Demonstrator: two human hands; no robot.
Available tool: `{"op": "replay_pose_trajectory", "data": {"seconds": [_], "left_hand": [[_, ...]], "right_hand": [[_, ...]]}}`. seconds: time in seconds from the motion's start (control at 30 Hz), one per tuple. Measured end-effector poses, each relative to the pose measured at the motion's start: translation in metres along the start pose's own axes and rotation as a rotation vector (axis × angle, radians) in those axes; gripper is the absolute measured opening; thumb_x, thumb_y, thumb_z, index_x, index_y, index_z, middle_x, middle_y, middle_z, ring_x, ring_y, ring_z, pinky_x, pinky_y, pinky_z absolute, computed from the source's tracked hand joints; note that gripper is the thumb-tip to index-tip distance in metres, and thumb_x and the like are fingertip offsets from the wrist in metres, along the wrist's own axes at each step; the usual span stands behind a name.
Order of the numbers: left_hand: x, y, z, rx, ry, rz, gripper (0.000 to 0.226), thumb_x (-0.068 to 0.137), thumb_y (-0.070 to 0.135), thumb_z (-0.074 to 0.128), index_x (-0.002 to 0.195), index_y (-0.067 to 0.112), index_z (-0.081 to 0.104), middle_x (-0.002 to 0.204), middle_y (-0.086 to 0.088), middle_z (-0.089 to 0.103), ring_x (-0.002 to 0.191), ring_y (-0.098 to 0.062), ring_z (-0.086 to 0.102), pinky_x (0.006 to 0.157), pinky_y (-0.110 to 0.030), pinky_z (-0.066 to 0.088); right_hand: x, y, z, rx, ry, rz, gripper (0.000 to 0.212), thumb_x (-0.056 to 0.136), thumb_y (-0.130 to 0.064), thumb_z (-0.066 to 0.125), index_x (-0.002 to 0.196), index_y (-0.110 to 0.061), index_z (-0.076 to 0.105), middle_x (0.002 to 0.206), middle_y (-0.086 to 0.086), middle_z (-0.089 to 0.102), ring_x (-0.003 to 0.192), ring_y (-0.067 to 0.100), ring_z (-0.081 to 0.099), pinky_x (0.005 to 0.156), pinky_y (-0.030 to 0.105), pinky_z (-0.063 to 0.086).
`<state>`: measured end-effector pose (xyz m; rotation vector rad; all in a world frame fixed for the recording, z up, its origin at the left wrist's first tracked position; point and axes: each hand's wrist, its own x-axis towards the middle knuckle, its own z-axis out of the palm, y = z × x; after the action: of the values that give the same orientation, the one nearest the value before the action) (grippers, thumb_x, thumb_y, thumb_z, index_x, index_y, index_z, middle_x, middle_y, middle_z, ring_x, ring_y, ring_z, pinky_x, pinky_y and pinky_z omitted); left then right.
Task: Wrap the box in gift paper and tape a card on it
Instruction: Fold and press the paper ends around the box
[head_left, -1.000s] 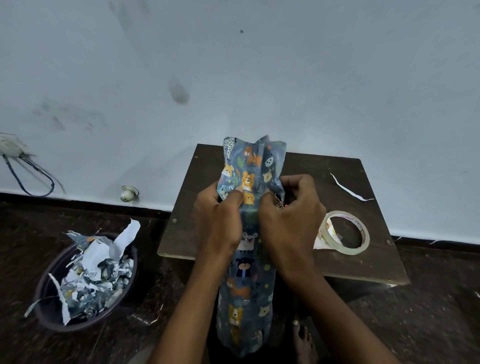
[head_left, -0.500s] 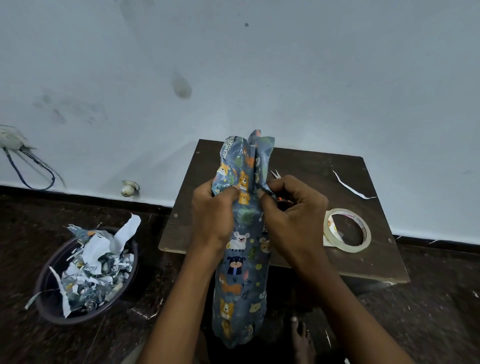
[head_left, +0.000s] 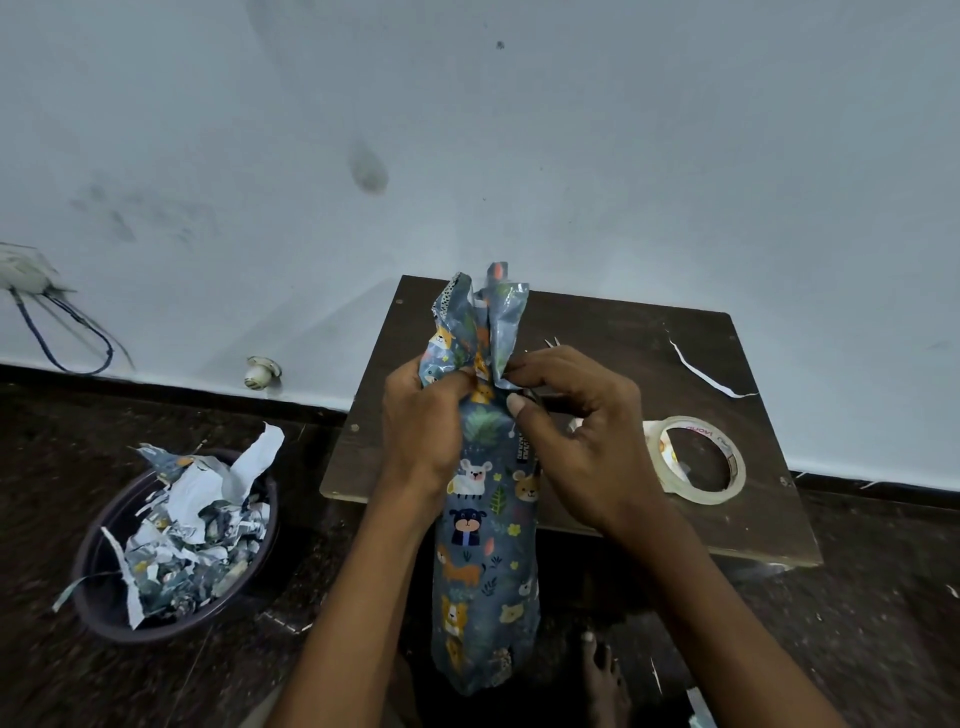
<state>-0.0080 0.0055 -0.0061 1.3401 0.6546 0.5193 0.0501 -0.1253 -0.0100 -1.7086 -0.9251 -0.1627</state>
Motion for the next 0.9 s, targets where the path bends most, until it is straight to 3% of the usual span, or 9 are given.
{"op": "replay_pose_trajectory", "data": {"seconds": [0.13,0.3,0.47,0.57,0.67,0.73,0.83,0.9], "left_hand": [[0.004,0.000,-0.002,-0.029,0.009,-0.018,0.018,0.089,0.000,0.058,0.075,0.003,0.069,0.071,-0.013,0.068,0.065,-0.028,0.065,0.061,-0.042,0.053],[0.006,-0.001,-0.005,-0.024,0.005,-0.025,0.022,0.089,-0.003,0.054,0.073,0.005,0.067,0.065,-0.009,0.063,0.060,-0.025,0.059,0.053,-0.033,0.047],[0.008,-0.003,-0.007,-0.034,0.005,-0.051,0.012,0.087,-0.003,0.052,0.084,-0.007,0.063,0.073,-0.014,0.063,0.066,-0.027,0.060,0.059,-0.035,0.046],[0.007,-0.001,-0.007,-0.043,0.014,-0.048,0.019,0.089,-0.002,0.052,0.080,0.004,0.068,0.072,-0.013,0.064,0.065,-0.026,0.060,0.059,-0.035,0.047],[0.008,-0.004,-0.006,-0.013,0.045,-0.025,0.011,0.082,0.008,0.057,0.077,0.002,0.064,0.072,-0.015,0.065,0.066,-0.027,0.059,0.062,-0.040,0.046],[0.009,-0.006,-0.006,0.017,0.074,-0.023,0.014,0.074,0.017,0.057,0.075,0.005,0.064,0.073,-0.018,0.065,0.067,-0.027,0.058,0.063,-0.043,0.046],[0.008,-0.006,-0.007,0.007,0.091,-0.041,0.009,0.071,0.021,0.058,0.066,0.017,0.064,0.068,-0.009,0.062,0.067,-0.027,0.057,0.063,-0.046,0.047],[0.008,-0.006,-0.008,-0.001,0.089,-0.065,0.010,0.072,0.023,0.058,0.067,0.019,0.067,0.072,-0.010,0.067,0.071,-0.032,0.064,0.067,-0.051,0.053]], "right_hand": [[-0.002,-0.003,0.003,0.002,-0.061,0.015,0.020,0.092,0.000,0.065,0.109,-0.003,0.077,0.107,0.002,0.072,0.101,0.014,0.069,0.082,0.035,0.057],[-0.003,-0.002,0.003,-0.097,-0.169,-0.030,0.022,0.089,-0.009,0.067,0.108,-0.006,0.078,0.112,0.001,0.066,0.107,0.015,0.064,0.085,0.038,0.054],[-0.002,-0.001,0.004,-0.209,-0.202,-0.077,0.025,0.079,-0.017,0.075,0.102,-0.007,0.079,0.105,0.001,0.062,0.101,0.019,0.060,0.079,0.037,0.051],[-0.004,-0.002,0.008,-0.153,-0.159,-0.005,0.030,0.079,-0.017,0.077,0.108,-0.008,0.078,0.100,0.000,0.060,0.098,0.020,0.059,0.082,0.037,0.050],[-0.007,-0.004,0.014,-0.167,-0.144,0.053,0.033,0.081,-0.012,0.076,0.114,-0.010,0.075,0.098,-0.001,0.057,0.096,0.018,0.056,0.082,0.033,0.048],[-0.011,-0.006,0.020,-0.251,-0.146,0.014,0.035,0.082,-0.004,0.074,0.116,-0.008,0.073,0.100,0.001,0.058,0.096,0.019,0.054,0.080,0.030,0.047],[-0.013,-0.012,0.026,-0.378,-0.143,-0.086,0.042,0.079,0.004,0.066,0.120,-0.003,0.071,0.106,0.008,0.067,0.095,0.026,0.060,0.075,0.040,0.054],[-0.011,-0.015,0.027,-0.394,-0.132,-0.145,0.051,0.071,0.008,0.060,0.119,-0.002,0.073,0.111,0.009,0.074,0.100,0.031,0.068,0.082,0.043,0.059]]}}
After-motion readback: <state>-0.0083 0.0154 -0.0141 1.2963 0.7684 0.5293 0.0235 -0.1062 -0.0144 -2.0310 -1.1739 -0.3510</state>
